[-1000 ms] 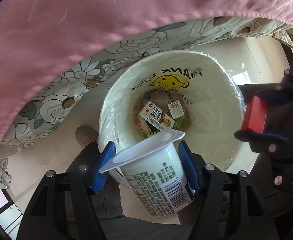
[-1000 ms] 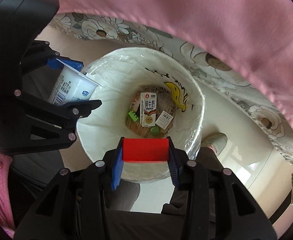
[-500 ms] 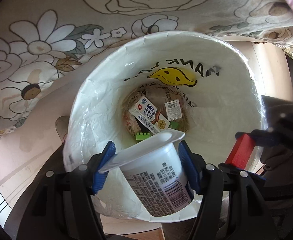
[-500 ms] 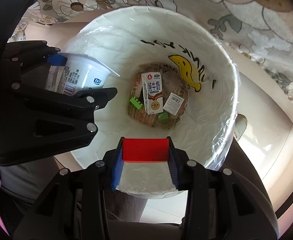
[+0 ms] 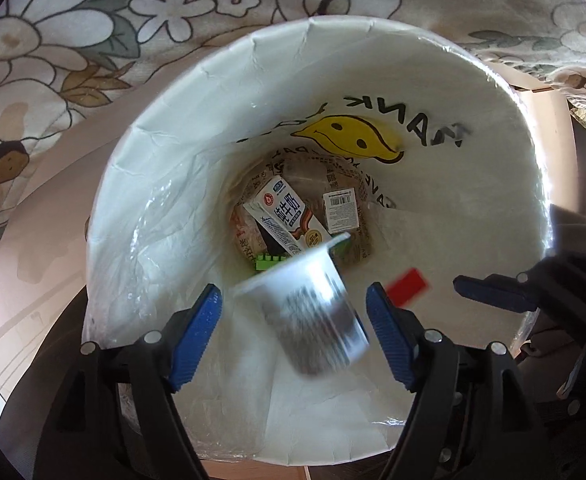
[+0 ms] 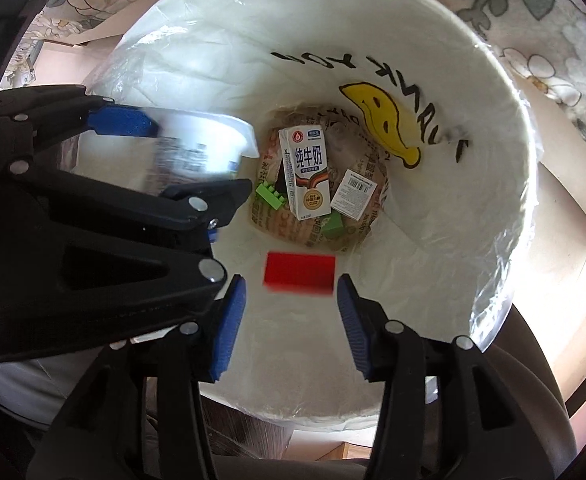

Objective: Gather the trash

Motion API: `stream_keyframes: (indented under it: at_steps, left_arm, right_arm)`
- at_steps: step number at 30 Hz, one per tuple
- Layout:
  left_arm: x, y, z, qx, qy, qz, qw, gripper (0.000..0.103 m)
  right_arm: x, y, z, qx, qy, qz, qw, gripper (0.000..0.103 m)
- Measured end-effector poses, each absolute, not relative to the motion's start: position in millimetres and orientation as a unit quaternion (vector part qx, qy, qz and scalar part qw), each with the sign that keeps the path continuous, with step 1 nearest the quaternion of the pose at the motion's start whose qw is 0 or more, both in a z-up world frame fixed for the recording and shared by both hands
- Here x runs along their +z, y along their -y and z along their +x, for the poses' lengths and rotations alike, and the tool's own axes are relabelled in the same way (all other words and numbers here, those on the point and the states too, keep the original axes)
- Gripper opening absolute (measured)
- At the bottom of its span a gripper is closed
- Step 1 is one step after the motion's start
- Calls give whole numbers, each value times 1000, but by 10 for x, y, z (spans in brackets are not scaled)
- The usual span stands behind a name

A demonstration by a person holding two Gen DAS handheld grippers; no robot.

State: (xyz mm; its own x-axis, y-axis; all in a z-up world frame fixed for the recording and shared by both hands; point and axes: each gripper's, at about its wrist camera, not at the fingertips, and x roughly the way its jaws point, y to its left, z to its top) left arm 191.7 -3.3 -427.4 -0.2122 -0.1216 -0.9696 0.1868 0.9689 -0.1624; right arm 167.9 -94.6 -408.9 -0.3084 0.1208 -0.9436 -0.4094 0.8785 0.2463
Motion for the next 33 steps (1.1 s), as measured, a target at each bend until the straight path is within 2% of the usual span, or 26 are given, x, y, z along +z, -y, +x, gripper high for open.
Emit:
stream_keyframes:
  at_steps: [7, 17, 23, 33]
  left_arm:
    - [-4270, 55, 1905, -122, -770, 26, 626, 80]
    - [-3965, 18, 1812, -118, -750, 39, 650, 81]
    - [-3363, -2, 1752, -113, -690, 81, 710, 81]
    - [-2223, -132, 1649, -96, -595, 72, 794, 81]
  right_arm:
    - [-4039, 997, 1698, 224, -776, -75, 585, 56]
    - [-3931, 1062, 1646, 221, -764, -84, 600, 56]
    - [-3543, 1134, 1626, 226, -738, -88, 629, 56]
    - [-2393, 1328, 1611, 233, -656, -95, 711, 56]
